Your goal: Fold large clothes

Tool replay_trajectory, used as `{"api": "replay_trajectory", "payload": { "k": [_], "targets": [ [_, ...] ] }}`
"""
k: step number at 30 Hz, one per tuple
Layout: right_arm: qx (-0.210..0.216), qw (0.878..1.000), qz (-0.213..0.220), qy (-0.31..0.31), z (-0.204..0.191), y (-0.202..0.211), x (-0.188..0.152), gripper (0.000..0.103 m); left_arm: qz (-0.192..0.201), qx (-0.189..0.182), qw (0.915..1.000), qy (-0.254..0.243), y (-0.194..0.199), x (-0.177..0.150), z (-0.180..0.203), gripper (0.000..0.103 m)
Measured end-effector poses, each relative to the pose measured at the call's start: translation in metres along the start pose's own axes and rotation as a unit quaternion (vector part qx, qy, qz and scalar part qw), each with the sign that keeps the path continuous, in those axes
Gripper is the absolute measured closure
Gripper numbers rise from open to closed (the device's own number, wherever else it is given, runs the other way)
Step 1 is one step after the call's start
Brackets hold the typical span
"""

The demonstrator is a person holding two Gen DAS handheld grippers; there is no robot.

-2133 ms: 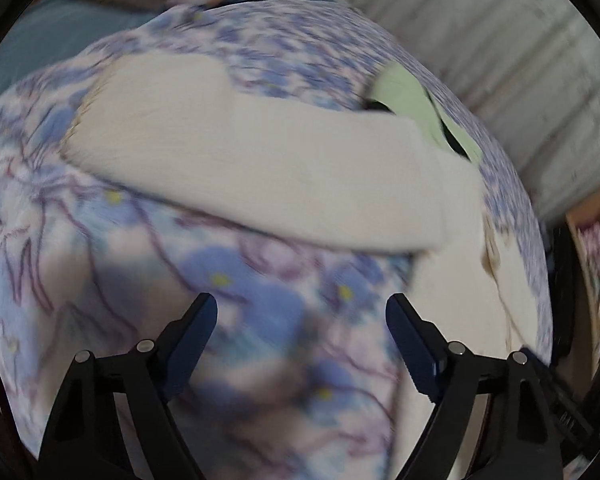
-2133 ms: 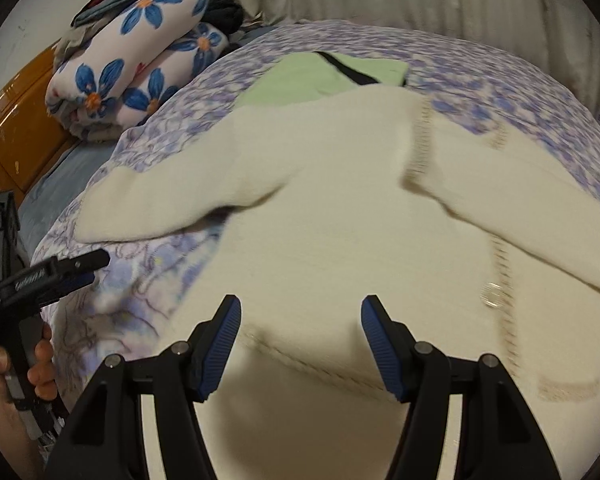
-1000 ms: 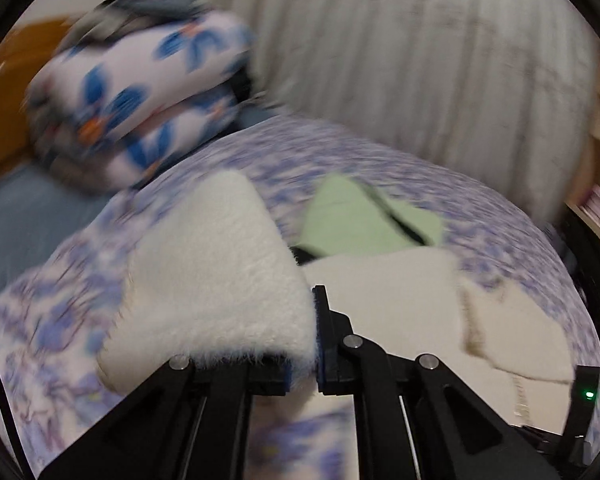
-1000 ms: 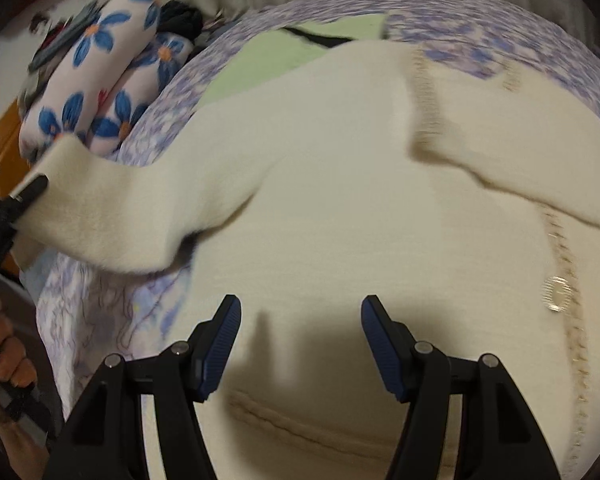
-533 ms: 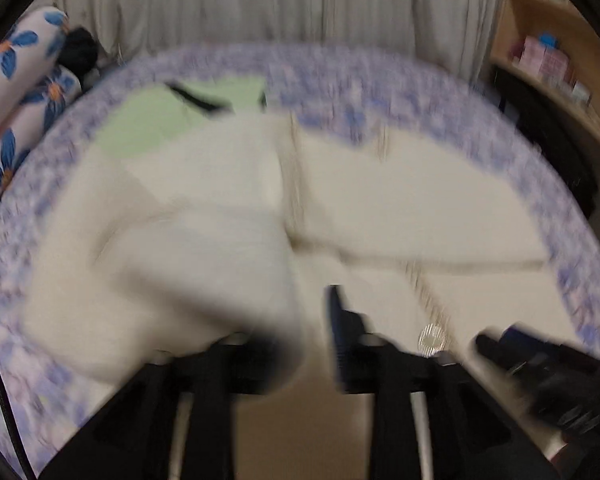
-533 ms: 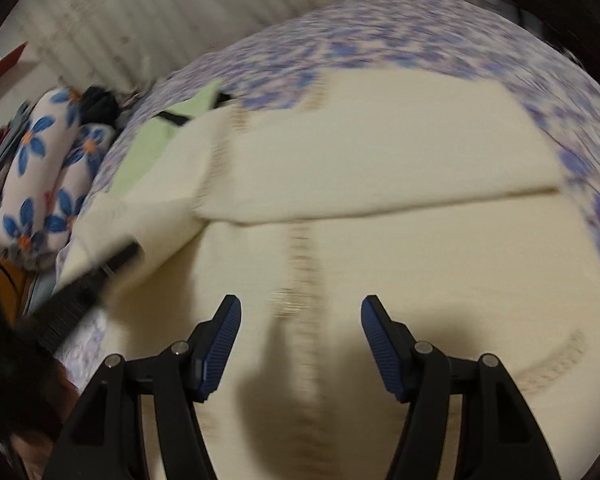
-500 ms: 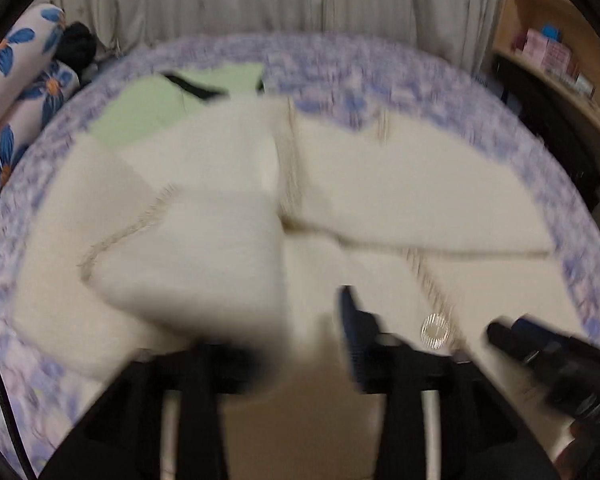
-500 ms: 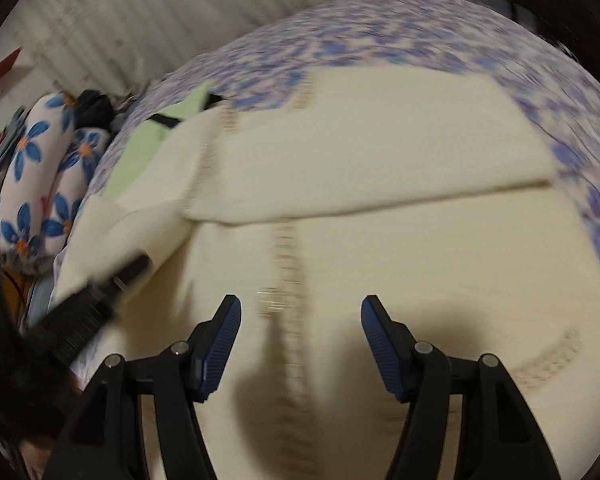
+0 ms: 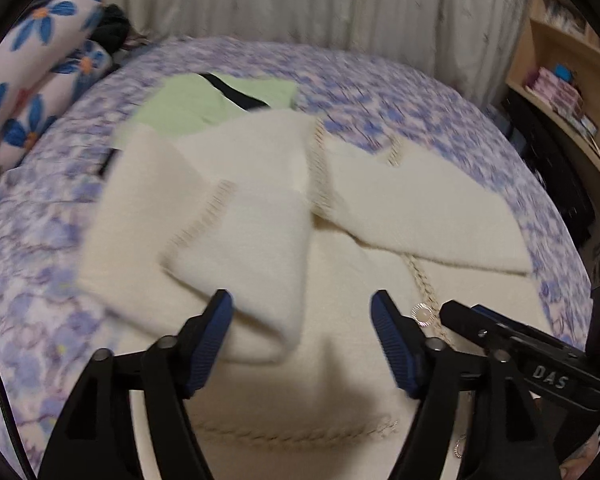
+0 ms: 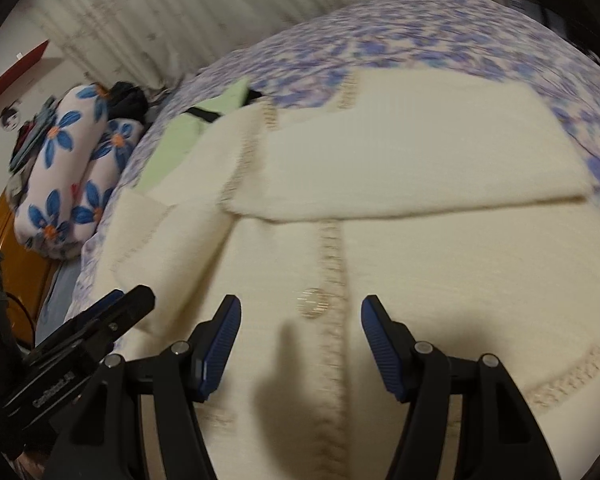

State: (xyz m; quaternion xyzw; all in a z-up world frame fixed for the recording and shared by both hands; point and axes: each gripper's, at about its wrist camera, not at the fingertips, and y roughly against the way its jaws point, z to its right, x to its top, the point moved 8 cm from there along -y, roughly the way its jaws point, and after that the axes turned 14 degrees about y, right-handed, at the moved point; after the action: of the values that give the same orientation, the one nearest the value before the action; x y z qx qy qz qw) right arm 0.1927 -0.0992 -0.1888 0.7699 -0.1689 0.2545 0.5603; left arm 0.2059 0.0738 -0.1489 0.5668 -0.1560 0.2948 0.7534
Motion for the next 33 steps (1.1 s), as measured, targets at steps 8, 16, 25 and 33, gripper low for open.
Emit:
{"api": "replay_trajectory", "payload": {
  "k": [8, 16, 25, 33],
  "targets": [
    [0.033, 0.995, -0.019, 0.094, -0.068, -0.019, 0.014, 0.04, 0.058, 0.063, 0.9959, 0.029, 0.044, 0.009, -0.055, 0.025],
    [0.05, 0.978, -0.055, 0.197, -0.132, -0.057, 0.013, 0.04, 0.038, 0.118, 0.9904, 0.062, 0.042, -0.004, -0.117, 0.025],
    [-0.053, 0.966, -0.08, 0.242, -0.137, -0.1, 0.016, 0.04, 0.016, 0.118, 0.9877, 0.102, 0.027, -0.008, -0.145, 0.025],
    [0.0, 0.971, -0.017, 0.237, -0.16, -0.078, 0.072, 0.084, 0.015, 0.116, 0.987, 0.11, 0.026, -0.012, -0.153, 0.025]
  ]
}}
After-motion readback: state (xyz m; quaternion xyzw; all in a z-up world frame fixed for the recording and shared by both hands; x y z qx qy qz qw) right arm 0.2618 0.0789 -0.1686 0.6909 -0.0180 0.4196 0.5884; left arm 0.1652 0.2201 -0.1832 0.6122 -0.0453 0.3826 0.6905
